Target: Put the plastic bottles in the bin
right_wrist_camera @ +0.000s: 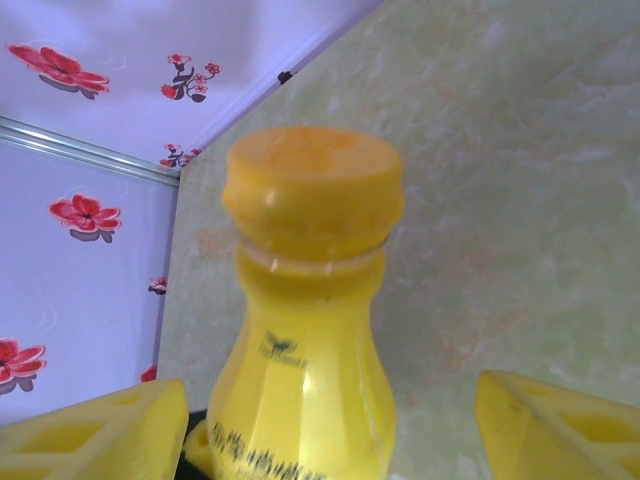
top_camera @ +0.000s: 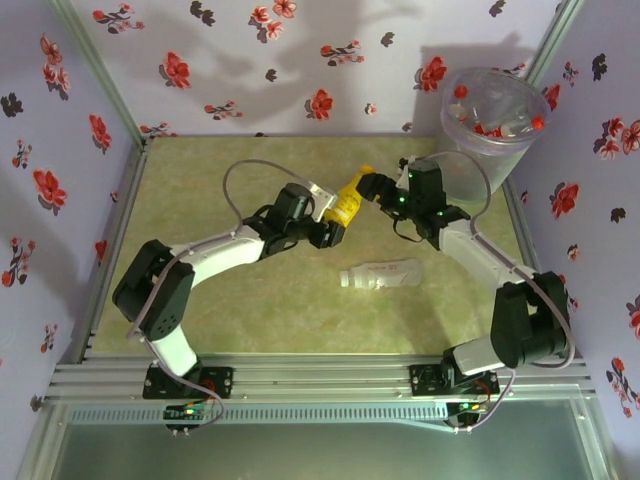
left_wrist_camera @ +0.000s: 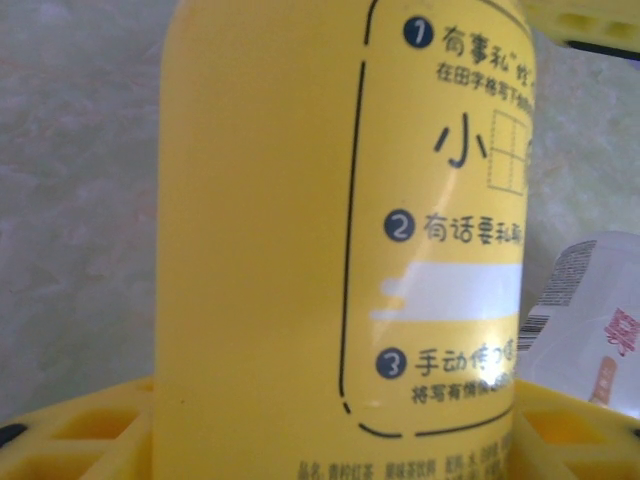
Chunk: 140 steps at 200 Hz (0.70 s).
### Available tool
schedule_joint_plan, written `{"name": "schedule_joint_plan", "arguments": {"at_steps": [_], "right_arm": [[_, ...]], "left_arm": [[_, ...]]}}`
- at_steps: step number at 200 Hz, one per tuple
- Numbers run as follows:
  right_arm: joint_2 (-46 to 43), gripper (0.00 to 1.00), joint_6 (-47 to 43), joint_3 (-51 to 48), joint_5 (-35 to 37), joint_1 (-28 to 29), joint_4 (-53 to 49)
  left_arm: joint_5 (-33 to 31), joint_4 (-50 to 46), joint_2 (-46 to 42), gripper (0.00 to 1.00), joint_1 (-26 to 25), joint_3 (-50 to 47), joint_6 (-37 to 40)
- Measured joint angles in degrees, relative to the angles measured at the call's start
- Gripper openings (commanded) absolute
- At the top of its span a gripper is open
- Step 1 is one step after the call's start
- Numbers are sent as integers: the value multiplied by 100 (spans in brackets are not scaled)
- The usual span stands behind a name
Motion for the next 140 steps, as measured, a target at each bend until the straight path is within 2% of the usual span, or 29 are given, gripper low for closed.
{"name": "schedule_joint_plan", "arguments": {"at_steps": [34,55,104,127,140], "right_arm": [[369,63,-74,232,-50,7,175],[551,51,-109,409,-81,48,243],[592,53,-94,448,-155,101,295],[651,42,-101,490,-173,146,297],[658,41,-52,498,-175,155,297]], "left_arm": [[20,81,-166,51,-55,-120,-149],[31,94,-166,51,-63,-136,-166],[46,188,-166,51,-87,-136,-170],[44,181,-166,51,-87,-136,-190],[42,168,-166,51,-87,-136,-208]]}}
